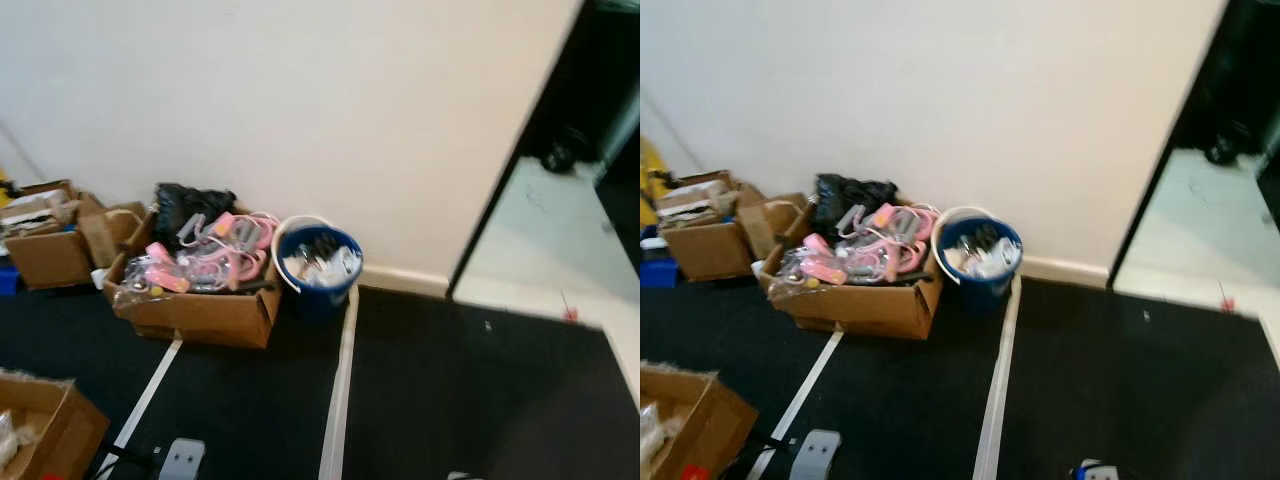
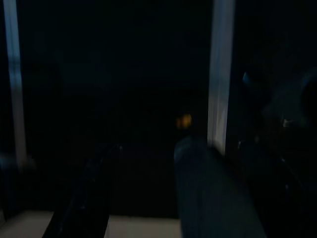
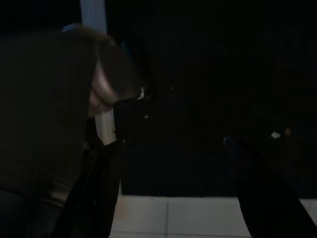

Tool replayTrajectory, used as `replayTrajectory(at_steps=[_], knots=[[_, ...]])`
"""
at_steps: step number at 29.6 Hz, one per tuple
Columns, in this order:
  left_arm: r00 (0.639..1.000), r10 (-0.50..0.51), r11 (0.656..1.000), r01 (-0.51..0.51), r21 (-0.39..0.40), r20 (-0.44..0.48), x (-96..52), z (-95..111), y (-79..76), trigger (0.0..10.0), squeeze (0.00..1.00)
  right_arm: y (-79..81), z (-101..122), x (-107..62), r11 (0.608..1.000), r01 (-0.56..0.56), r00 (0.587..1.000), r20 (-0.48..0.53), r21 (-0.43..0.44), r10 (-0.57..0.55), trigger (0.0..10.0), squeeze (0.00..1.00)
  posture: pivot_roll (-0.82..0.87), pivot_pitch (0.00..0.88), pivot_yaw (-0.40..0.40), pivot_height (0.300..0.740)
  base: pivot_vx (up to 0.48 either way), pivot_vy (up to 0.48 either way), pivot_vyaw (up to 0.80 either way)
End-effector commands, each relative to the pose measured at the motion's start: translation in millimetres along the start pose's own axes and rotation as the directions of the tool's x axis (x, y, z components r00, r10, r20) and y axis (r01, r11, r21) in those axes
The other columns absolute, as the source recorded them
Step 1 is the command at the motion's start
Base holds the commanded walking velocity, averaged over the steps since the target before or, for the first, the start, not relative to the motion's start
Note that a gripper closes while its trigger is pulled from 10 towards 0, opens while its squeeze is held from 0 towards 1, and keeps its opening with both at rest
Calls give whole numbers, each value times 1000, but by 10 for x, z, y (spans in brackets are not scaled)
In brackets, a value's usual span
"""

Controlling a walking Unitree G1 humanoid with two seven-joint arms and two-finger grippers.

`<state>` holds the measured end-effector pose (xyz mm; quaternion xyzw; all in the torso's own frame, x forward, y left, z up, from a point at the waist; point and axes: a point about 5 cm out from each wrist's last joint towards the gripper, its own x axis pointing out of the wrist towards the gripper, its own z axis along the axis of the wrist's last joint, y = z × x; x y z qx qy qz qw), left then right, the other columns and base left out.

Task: Picking trash to rubbish bin

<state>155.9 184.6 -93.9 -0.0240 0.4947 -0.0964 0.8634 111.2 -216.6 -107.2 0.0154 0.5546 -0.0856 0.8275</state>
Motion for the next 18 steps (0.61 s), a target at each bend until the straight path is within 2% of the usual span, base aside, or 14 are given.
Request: replayTrajectory(at_steps=[1,18], knots=[[1000,-5,1000,5,8,-1,7,4,-22,10000,0,-1,-17,-1,1000,1,1000,-7,5,-1,10000,0,-108,31,87,740,0,0,-800],[1000,-10,1000,9,18,9,8,47,-6,10000,0,33,11,4,999,-16,1000,-8,-33,16,10000,0,-61,20,67,740,0,0,-800]])
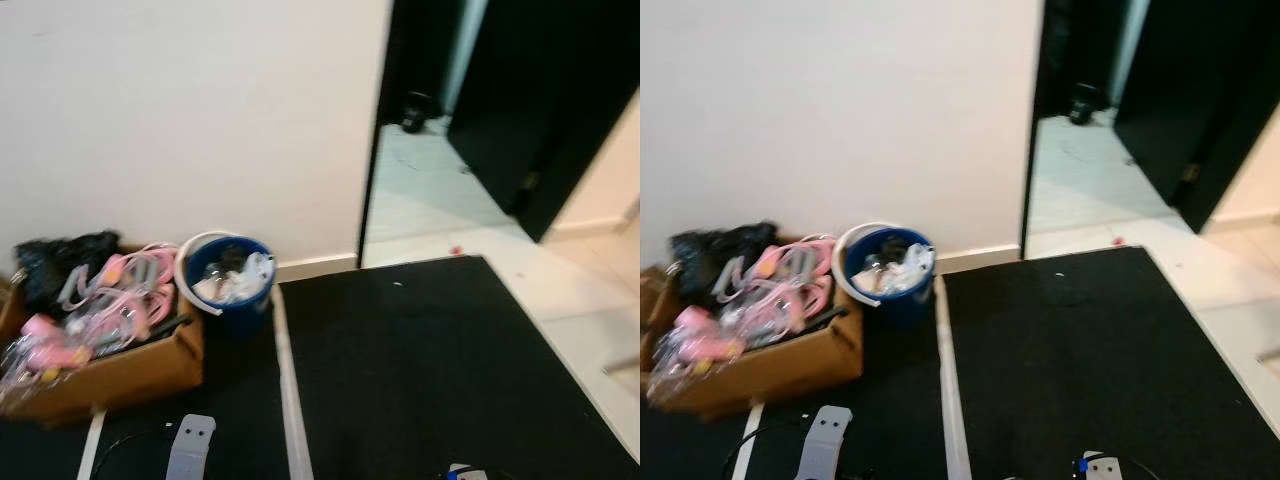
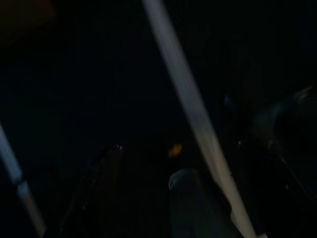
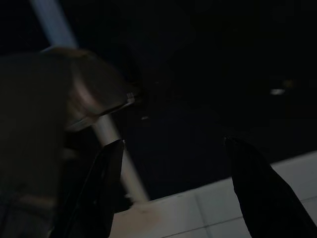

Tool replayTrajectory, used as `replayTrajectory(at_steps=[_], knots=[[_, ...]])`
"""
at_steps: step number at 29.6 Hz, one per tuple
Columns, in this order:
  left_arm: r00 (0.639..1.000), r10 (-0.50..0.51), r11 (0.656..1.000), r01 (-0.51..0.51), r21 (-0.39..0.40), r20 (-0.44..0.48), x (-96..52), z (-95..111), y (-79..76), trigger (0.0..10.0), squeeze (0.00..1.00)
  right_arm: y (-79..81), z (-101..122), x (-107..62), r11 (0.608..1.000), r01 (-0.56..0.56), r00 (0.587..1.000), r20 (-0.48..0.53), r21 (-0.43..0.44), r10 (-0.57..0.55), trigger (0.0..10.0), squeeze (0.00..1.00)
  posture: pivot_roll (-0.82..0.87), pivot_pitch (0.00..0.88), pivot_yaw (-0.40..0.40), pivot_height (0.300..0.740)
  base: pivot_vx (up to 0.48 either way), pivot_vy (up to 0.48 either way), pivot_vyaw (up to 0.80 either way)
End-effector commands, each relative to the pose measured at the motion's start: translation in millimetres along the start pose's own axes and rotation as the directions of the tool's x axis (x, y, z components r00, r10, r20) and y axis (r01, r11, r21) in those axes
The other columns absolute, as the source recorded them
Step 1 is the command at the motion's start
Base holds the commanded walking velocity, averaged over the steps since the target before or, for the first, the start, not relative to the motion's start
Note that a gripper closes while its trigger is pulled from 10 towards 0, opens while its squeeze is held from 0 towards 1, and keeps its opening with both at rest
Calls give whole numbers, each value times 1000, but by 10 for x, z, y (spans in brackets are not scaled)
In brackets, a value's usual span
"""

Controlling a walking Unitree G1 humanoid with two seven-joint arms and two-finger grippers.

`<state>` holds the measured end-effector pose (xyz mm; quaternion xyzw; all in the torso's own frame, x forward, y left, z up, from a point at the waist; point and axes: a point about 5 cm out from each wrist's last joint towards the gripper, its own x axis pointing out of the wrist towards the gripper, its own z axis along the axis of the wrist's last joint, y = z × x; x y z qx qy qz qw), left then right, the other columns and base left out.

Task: Picking trash to rubbish bin

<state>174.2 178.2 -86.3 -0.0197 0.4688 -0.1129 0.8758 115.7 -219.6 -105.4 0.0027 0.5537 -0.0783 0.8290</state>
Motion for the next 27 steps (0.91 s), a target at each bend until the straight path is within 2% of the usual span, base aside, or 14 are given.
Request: replayTrajectory(at_steps=[1,15,27], knots=[[999,16,1000,-16,-14,-45,-41,-152,42,10000,0,62,-43,0,1000,-22,1000,-16,-15,22,10000,0,-56,16,61,740,0,0,-800],[999,18,999,-20,-27,-50,-45,-192,26,10000,0,93,51,11,996,-39,999,-2,-79,39,10000,0,-43,9,51,740,0,0,-800],[999,21,999,-23,-38,-42,-34,-165,14,10000,0,114,27,10,994,-44,999,-12,-96,43,10000,0,-41,7,44,740,0,0,-800]])
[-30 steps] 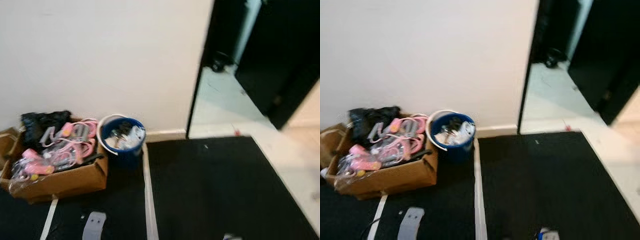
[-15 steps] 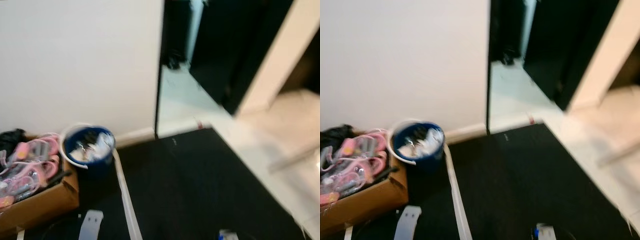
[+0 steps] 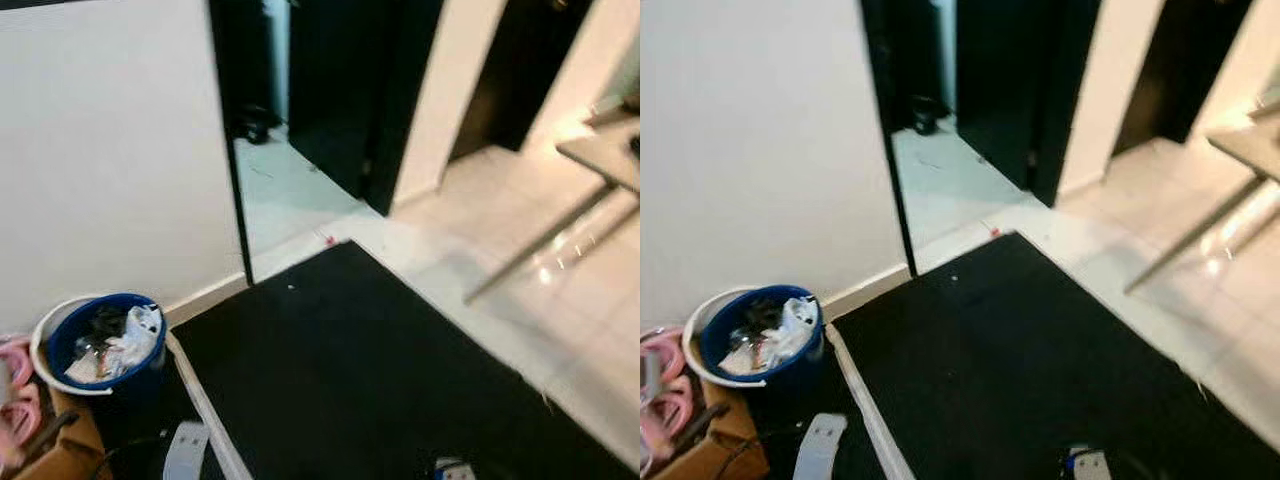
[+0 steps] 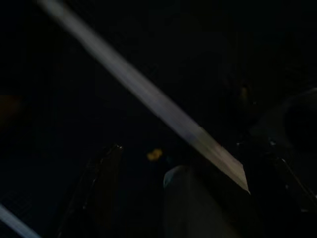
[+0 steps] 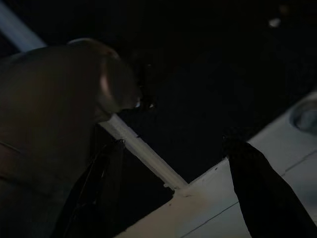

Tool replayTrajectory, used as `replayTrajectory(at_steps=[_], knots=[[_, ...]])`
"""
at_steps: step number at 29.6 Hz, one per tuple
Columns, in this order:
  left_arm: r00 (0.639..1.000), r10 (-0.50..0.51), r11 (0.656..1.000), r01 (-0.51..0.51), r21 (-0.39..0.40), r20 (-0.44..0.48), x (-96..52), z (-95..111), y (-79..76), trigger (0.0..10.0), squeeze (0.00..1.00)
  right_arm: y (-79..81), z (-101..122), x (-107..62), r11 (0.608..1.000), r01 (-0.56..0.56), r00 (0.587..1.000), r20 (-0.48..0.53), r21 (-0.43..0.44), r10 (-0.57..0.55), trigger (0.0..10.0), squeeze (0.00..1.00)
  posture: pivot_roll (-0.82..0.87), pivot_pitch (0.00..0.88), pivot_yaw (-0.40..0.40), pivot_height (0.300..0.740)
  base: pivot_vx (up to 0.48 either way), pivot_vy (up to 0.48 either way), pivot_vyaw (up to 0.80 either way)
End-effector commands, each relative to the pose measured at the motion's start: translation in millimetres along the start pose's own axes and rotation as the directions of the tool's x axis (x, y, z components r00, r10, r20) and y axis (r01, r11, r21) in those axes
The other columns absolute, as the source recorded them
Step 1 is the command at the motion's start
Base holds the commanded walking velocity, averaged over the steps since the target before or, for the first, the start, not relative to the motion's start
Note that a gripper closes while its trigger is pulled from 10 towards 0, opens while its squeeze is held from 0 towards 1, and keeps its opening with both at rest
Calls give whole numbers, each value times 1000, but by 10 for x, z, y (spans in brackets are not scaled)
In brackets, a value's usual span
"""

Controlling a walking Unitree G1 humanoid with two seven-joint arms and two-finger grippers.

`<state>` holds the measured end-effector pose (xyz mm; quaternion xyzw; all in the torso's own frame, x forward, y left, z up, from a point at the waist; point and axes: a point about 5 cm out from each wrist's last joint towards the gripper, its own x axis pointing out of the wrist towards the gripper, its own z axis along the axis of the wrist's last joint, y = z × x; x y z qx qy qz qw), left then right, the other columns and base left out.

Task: Picking trash to rubbish bin

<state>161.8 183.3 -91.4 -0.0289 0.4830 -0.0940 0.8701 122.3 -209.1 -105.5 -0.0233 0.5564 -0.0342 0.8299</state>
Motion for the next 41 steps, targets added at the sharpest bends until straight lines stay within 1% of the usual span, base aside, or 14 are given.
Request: replayTrajectory(at_steps=[1,13,20,26,34,41], knots=[[1000,-1,1000,1,-1,-14,2,-31,-18,10000,0,3,-24,-1,1000,0,1000,-10,-4,0,10000,0,-41,7,44,740,0,0,-800],[1000,2,1000,-2,-11,-16,4,-40,-28,10000,0,10,57,7,1000,-3,1000,4,-18,3,10000,0,-30,1,39,740,0,0,-800],[1000,-4,1000,5,16,-25,5,-32,-23,10000,0,43,72,11,1000,-8,1000,6,-15,8,10000,0,-36,0,52,740,0,0,-800],[1000,-12,1000,13,21,-27,14,-28,-51,10000,0,38,43,9,1000,-4,1000,-1,-10,4,10000,0,-46,0,57,740,0,0,-800],[998,-34,998,37,57,-62,2,-113,-73,10000,0,42,-58,-1,1000,1,1000,-17,9,-1,10000,0,-66,13,76,740,0,0,-800],[997,-39,997,43,69,-65,7,-102,-81,10000,0,46,-83,-4,1000,5,1000,-23,18,-4,10000,0,-76,17,82,740,0,0,-800]])
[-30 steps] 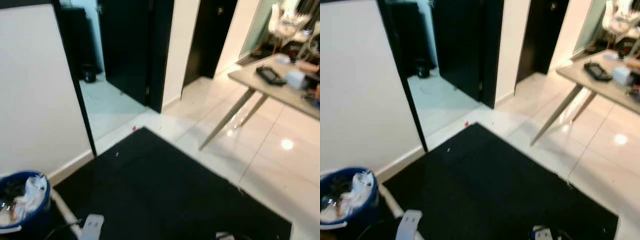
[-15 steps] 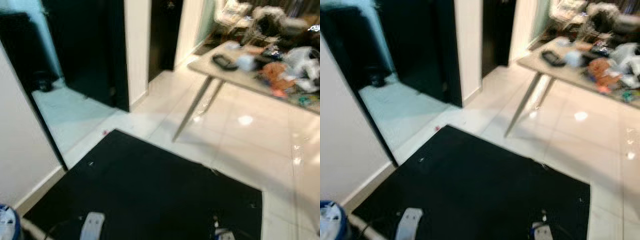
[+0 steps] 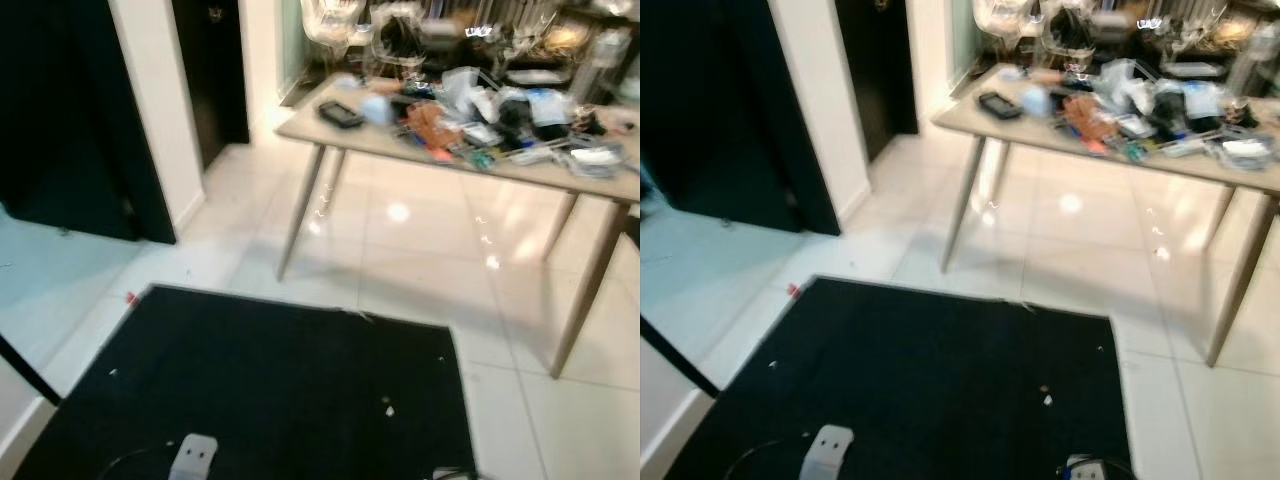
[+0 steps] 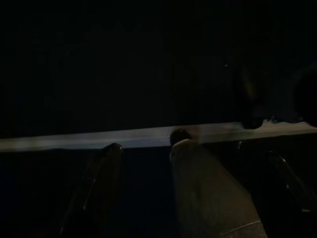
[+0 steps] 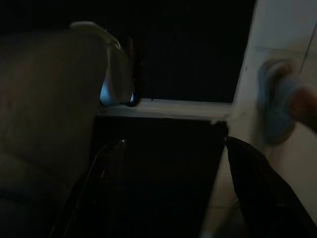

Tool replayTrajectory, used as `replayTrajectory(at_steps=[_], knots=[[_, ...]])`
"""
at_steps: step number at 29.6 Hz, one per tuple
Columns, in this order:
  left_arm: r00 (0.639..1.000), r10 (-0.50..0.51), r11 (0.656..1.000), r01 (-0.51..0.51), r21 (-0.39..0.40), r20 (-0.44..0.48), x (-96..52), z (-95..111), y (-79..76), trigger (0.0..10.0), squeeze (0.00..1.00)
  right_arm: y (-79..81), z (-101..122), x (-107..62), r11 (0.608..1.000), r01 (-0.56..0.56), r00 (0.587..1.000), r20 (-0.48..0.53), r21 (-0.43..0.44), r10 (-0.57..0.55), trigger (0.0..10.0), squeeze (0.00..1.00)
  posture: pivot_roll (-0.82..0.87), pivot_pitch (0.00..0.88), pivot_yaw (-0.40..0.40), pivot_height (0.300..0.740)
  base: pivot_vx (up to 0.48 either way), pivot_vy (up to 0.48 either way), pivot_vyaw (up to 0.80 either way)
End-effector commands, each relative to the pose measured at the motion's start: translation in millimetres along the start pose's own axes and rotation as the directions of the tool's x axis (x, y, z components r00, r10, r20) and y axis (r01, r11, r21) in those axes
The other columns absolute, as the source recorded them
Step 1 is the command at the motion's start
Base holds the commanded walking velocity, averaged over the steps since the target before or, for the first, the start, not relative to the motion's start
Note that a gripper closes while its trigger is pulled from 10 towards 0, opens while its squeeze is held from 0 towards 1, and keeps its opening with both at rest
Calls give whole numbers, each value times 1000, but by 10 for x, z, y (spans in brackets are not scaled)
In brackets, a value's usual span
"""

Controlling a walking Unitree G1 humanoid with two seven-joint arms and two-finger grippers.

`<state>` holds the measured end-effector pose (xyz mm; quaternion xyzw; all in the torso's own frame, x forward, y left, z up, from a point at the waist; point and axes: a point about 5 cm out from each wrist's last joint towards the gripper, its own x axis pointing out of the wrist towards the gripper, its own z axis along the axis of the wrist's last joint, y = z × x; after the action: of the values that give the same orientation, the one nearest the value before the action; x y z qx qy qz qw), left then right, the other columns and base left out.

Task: Picking trash to rubbish bin

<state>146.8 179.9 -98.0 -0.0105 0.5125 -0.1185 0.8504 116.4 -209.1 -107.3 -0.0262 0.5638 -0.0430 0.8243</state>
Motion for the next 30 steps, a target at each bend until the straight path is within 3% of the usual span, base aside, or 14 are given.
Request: replayTrajectory(at_steps=[1,14,20,30], knots=[[1000,-16,999,16,28,11,22,75,-40,10000,0,41,-22,0,1000,-11,1000,-3,17,11,10000,0,-79,16,84,740,0,0,-800],[999,-11,1000,10,27,30,37,170,-39,10000,0,-22,-6,-3,1000,4,1000,11,28,-5,10000,0,-81,4,77,740,0,0,-775],[999,-21,1000,21,-1,38,34,168,-38,10000,0,-37,28,-2,1000,8,1000,25,14,-8,10000,0,-82,0,75,740,0,0,0],[998,-25,999,27,-30,56,35,190,-39,10000,0,-108,101,-2,998,53,997,45,28,-54,10000,0,-77,3,72,740,295,0,0]])
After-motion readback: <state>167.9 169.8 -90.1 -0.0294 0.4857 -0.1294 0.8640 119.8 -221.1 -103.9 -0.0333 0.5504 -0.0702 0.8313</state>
